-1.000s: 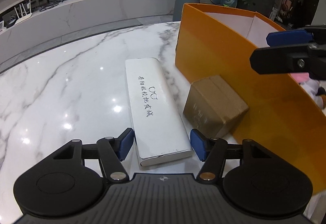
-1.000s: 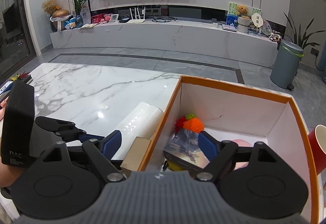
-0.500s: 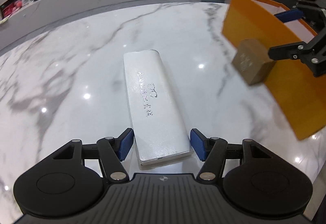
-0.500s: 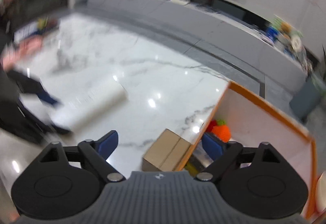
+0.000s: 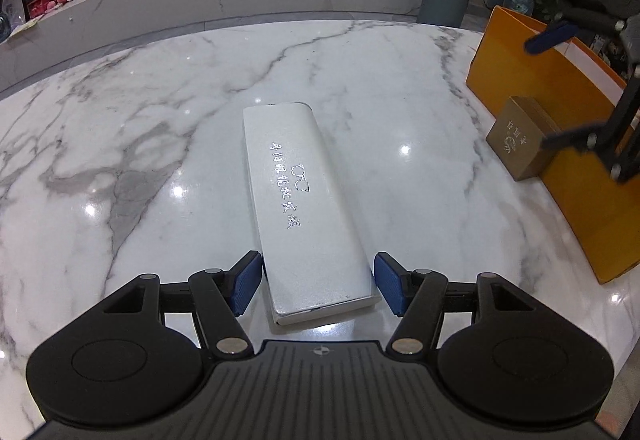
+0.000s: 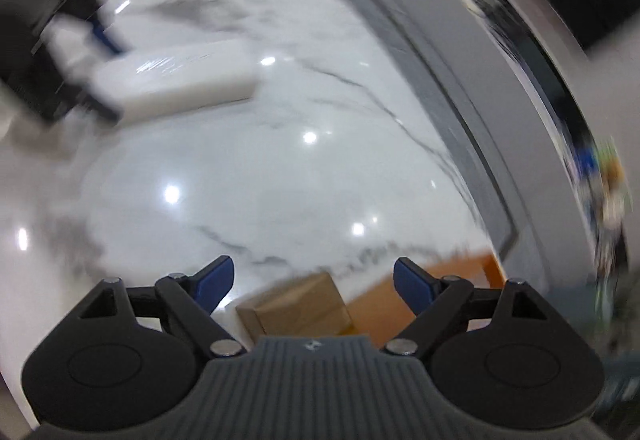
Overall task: Organize objects
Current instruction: 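Grasp the white long box with the left tool while the right grasps the brown cardboard box, then lift the white long box with the left tool while the right lifts the brown box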
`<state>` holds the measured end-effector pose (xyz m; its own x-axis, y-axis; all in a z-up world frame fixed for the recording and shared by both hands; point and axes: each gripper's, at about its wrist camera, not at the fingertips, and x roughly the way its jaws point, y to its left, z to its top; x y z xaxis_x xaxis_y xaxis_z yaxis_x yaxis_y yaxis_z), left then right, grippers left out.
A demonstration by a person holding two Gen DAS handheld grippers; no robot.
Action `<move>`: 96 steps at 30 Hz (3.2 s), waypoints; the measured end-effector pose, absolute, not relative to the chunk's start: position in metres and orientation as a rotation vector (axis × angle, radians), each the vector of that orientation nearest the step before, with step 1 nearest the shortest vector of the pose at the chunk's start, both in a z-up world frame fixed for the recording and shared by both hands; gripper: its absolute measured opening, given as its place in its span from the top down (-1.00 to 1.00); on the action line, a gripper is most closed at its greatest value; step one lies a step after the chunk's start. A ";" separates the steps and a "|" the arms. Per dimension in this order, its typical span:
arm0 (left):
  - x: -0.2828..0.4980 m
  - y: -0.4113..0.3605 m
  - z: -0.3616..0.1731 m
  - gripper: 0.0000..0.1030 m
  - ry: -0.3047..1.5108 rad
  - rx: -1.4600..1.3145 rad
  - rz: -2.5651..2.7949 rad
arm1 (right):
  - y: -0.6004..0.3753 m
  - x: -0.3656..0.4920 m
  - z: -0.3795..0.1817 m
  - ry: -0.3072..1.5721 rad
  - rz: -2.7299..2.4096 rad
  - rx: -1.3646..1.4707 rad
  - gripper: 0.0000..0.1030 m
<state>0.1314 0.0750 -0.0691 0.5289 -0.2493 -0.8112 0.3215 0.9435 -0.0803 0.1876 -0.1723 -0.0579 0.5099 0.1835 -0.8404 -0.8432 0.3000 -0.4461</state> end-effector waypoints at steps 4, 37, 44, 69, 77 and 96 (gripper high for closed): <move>0.134 0.078 -0.071 -0.40 0.964 0.057 -0.354 | -0.153 0.195 -0.076 0.839 0.796 -1.188 -0.69; 0.135 0.086 -0.077 -0.53 0.972 0.007 -0.396 | -0.120 0.214 -0.116 1.161 0.810 -1.404 -0.44; 0.132 0.081 -0.078 -0.55 0.959 0.060 -0.395 | -0.108 0.225 -0.107 1.185 0.757 -1.275 -0.41; 0.153 0.054 -0.069 -0.73 0.935 0.200 -0.332 | -0.086 0.266 -0.097 1.279 0.520 -0.598 -0.53; 0.175 0.043 -0.083 -0.86 0.948 0.198 -0.276 | -0.119 0.283 -0.112 1.394 0.321 -0.134 -0.27; 0.188 0.040 -0.077 -0.36 0.956 0.123 -0.213 | -0.112 0.287 -0.110 1.351 0.300 -0.116 -0.17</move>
<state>0.1884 0.0404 -0.0765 0.5581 -0.1258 -0.8202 0.2342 0.9721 0.0103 0.2867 -0.1122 -0.1100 0.1867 0.1459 -0.9715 -0.2791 0.9560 0.0899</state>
